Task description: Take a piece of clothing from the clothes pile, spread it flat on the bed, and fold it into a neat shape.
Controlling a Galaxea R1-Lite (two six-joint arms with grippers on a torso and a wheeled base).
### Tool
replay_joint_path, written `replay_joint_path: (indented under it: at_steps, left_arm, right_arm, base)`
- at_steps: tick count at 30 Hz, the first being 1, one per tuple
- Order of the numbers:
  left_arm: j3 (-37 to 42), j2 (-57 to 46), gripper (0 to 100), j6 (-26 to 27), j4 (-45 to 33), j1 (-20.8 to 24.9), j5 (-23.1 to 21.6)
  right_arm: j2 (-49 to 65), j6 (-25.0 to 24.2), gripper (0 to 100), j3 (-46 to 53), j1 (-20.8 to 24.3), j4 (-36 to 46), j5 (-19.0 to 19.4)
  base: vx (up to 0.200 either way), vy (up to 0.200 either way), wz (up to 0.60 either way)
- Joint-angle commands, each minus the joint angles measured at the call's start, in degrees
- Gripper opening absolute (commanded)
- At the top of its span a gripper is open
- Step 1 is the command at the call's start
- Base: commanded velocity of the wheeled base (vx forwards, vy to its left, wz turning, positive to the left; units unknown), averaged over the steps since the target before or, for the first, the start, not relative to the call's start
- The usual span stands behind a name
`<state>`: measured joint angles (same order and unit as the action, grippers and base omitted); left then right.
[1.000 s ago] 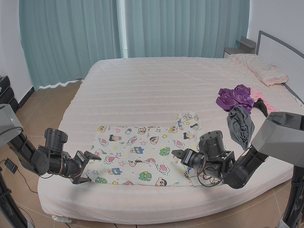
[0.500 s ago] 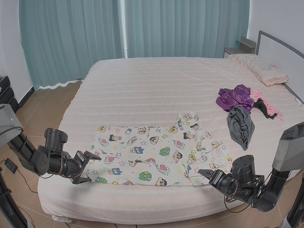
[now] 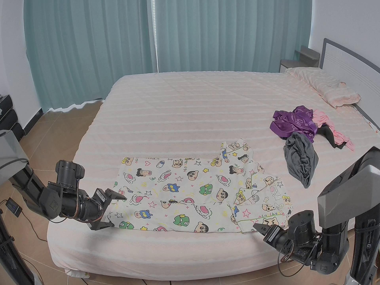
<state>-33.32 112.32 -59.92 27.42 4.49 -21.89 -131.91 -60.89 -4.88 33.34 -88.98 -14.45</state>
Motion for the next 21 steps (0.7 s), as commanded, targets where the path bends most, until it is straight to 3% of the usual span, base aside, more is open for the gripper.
replay_joint_path:
  at_steps: [1,21]
  left_arm:
    - [0.01,0.09,100,-0.02,0.01,0.00,0.01]
    - [0.01,0.09,100,-0.02,0.01,0.00,0.01]
  right_arm:
    - [-0.71,0.07,100,-1.36,-0.47,-0.49,-0.06]
    - [-1.24,3.15,100,-5.32,-1.35,-0.41,-0.14]
  base:
    - [0.000,0.000,0.00]
    - [0.000,0.000,0.00]
